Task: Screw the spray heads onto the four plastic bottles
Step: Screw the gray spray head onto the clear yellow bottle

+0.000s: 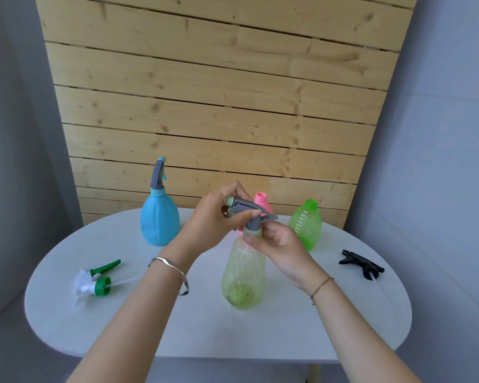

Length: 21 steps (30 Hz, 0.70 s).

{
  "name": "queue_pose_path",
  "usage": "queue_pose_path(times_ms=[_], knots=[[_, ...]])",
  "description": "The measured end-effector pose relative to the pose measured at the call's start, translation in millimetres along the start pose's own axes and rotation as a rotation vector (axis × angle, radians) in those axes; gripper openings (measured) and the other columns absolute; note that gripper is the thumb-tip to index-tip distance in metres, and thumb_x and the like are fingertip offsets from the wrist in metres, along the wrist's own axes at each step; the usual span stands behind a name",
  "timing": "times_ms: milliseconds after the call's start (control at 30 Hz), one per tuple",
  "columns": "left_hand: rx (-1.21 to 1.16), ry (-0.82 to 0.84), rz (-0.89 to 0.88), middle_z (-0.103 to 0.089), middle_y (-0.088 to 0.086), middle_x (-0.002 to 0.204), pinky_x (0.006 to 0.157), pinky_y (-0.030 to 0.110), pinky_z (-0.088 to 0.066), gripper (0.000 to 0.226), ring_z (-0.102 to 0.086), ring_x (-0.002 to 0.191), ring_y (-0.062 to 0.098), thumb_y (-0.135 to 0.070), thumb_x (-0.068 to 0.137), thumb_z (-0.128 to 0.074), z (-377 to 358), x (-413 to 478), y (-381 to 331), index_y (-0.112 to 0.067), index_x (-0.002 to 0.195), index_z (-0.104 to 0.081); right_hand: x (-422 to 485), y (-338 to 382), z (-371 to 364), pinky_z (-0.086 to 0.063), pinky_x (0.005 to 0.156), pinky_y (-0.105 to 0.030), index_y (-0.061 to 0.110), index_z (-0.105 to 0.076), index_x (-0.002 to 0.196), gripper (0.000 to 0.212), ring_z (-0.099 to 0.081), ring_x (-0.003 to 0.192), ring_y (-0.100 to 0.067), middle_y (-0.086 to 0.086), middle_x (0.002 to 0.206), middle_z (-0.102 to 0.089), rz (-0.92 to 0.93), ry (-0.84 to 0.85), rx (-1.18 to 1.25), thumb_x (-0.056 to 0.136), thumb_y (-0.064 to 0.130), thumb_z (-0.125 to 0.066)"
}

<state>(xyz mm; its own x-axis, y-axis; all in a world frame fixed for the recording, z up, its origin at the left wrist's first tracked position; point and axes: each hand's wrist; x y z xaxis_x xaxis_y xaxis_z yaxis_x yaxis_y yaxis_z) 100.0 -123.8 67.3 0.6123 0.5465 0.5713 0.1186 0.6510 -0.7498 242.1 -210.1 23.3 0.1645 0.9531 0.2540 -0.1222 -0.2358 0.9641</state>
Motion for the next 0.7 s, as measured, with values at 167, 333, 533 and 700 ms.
queue_pose_path(times_ms=[167, 333, 533, 700], knots=[[0.033, -0.013, -0.009, -0.066, -0.014, 0.07, 0.05, 0.018, -0.048, 0.022, -0.055, 0.056, 0.004, -0.021, 0.081, -0.073, -0.3, 0.0, -1.9, -0.033, 0.076, -0.055, 2.0, -2.7, -10.1, -0.051, 0.091, -0.027, 0.005, -0.06, 0.109, 0.039, -0.068, 0.099, -0.01, -0.007, 0.106, -0.072, 0.047, -0.152, -0.049, 0.074, 0.007, -0.077], [0.014, -0.023, 0.003, -0.066, -0.011, 0.068, 0.049, 0.016, -0.046, 0.023, -0.056, 0.055, 0.003, -0.021, 0.08, -0.074, 0.6, -1.7, -2.7, -0.032, 0.074, -0.054, -1.1, 2.0, -0.9, -0.047, 0.095, -0.019, 0.016, -0.063, 0.109, 0.025, -0.062, 0.105, -0.002, 0.005, 0.11, -0.068, -0.039, 0.029, 0.021, 0.086, 0.008, -0.064], [0.03, -0.02, 0.011, -0.066, -0.01, 0.07, 0.05, 0.016, -0.046, 0.021, -0.055, 0.055, 0.004, -0.022, 0.08, -0.073, -0.7, -1.1, -0.9, -0.031, 0.076, -0.055, -1.1, -0.6, -12.2, -0.048, 0.095, -0.025, 0.018, -0.061, 0.105, 0.029, -0.064, 0.108, -0.009, -0.001, 0.111, -0.07, -0.007, -0.129, -0.018, 0.079, 0.01, -0.072], [0.02, -0.076, 0.019, -0.067, 0.002, 0.078, 0.052, 0.018, -0.046, 0.019, -0.059, 0.059, 0.008, -0.027, 0.081, -0.071, -2.6, -6.3, 1.7, -0.017, 0.088, -0.056, -3.4, 4.8, -5.4, -0.046, 0.099, -0.023, 0.017, -0.062, 0.111, 0.027, -0.063, 0.107, -0.005, 0.0, 0.112, -0.068, 0.0, -0.02, -0.027, 0.086, 0.005, -0.063]])
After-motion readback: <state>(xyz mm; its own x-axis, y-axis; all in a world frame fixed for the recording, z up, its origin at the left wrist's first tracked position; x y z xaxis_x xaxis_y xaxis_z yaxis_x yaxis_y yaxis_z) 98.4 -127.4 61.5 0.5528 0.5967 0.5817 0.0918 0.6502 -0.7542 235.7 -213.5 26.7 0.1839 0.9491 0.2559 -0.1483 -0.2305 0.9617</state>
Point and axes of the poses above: each hand's wrist, its own x-axis towards the middle knuckle, its own z-axis out of the back of the hand, y = z × x
